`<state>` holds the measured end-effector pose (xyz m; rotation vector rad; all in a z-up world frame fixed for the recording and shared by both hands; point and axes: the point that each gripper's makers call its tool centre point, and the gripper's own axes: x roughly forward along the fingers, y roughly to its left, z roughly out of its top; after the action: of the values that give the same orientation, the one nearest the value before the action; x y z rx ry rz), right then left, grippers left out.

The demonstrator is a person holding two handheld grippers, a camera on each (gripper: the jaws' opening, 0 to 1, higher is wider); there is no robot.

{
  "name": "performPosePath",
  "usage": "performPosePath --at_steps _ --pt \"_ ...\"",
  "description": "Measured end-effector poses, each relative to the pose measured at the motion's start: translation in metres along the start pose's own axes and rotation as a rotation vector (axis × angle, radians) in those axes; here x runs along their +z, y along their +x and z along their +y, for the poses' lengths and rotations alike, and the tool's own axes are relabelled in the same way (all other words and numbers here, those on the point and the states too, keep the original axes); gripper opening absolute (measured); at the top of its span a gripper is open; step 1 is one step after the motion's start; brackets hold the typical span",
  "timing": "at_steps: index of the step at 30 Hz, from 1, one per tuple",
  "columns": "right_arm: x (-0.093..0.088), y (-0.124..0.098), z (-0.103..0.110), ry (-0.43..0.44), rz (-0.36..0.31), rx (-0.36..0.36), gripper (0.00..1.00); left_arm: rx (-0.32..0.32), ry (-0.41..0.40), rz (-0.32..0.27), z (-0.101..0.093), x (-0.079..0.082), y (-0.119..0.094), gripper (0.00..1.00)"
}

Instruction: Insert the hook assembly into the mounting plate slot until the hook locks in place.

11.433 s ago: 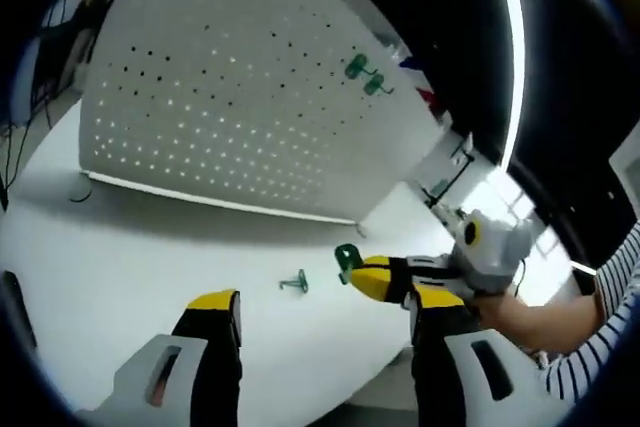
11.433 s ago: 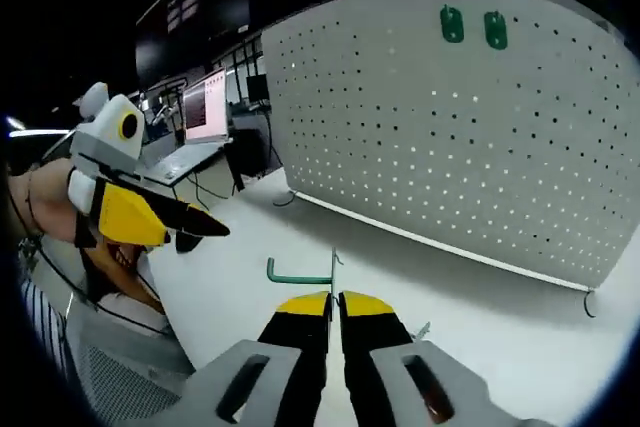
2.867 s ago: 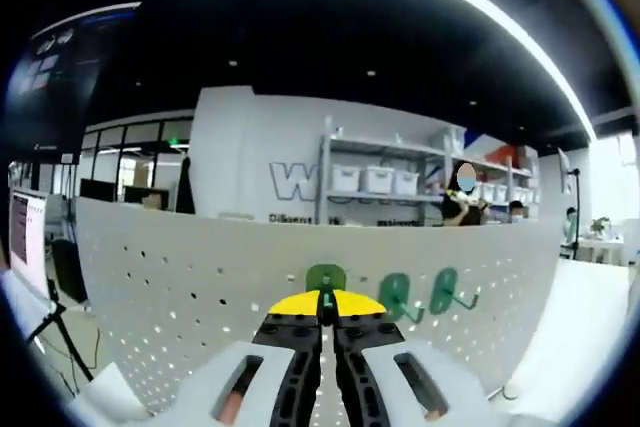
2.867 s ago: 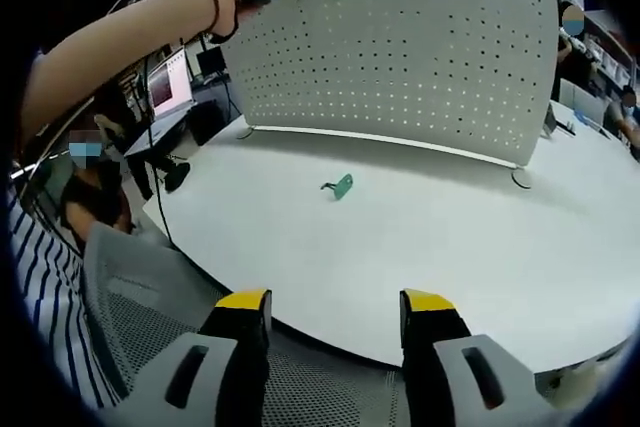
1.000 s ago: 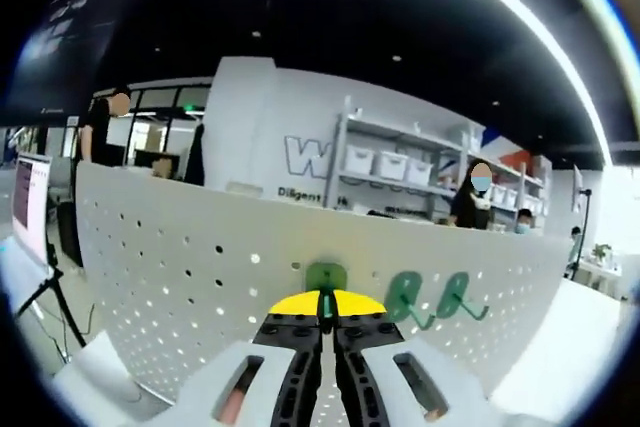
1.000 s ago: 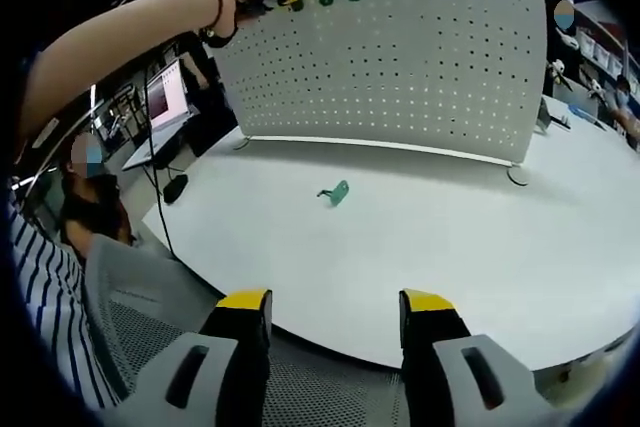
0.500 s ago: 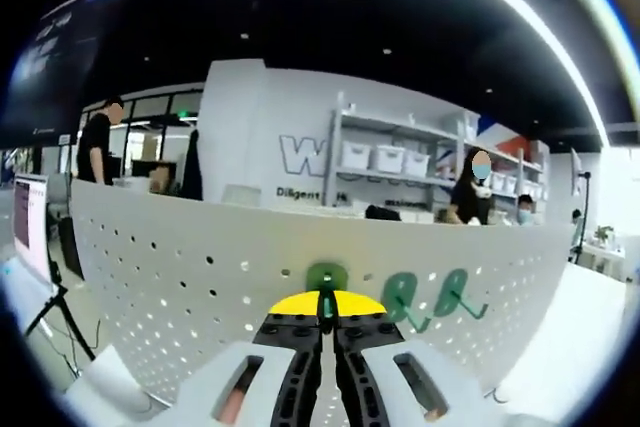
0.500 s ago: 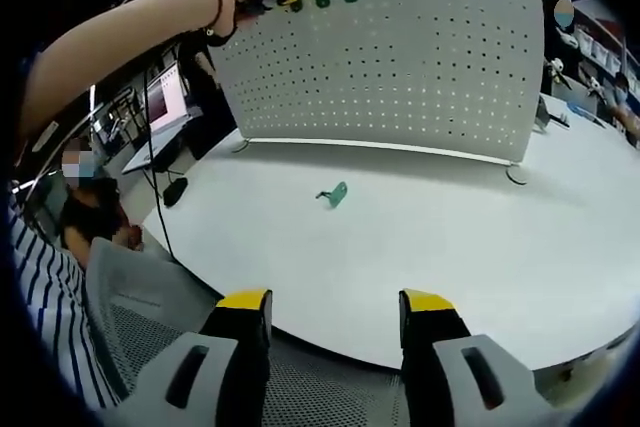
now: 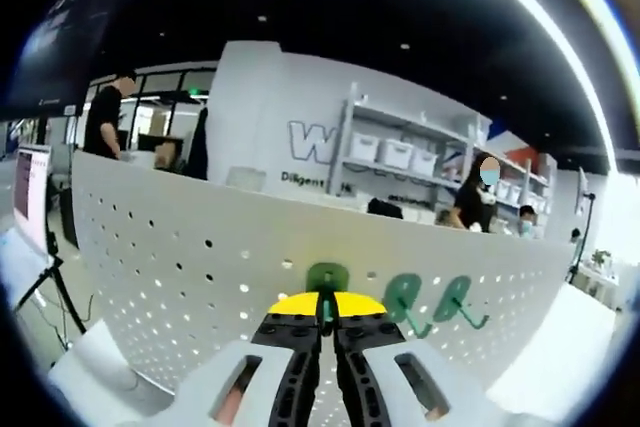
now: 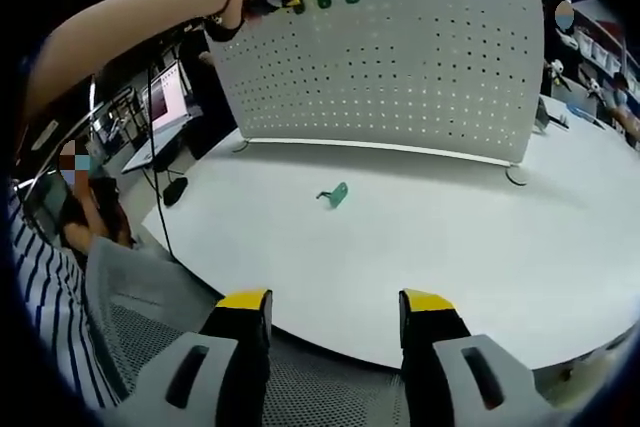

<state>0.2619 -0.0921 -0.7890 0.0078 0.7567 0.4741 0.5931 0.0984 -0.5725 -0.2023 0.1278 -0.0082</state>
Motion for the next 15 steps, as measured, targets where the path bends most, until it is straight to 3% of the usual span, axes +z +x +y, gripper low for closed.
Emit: performPosePath --at_steps 4,10,13,15 --pt "0.001 -0.001 -0.001 0.003 -0.004 -0.004 0.48 0.021 0.001 0.009 0.004 -0.003 -0.002 0.2" --pt "0.001 0.001 -0.001 -0.004 -0.002 -0.005 0.49 -0.009 0.008 0.017 0.009 -0.001 -0.01 0.31" --pt "0.001 0.002 0.0 -0.01 0.001 -0.002 0.49 -0.061 -0.018 0.018 0.007 -0.002 -0.016 0.34" --pt "0.002 0.003 0.002 -0.015 0.003 0.002 0.49 -0.086 -0.01 0.054 0.005 -0.008 -0.018 0.44"
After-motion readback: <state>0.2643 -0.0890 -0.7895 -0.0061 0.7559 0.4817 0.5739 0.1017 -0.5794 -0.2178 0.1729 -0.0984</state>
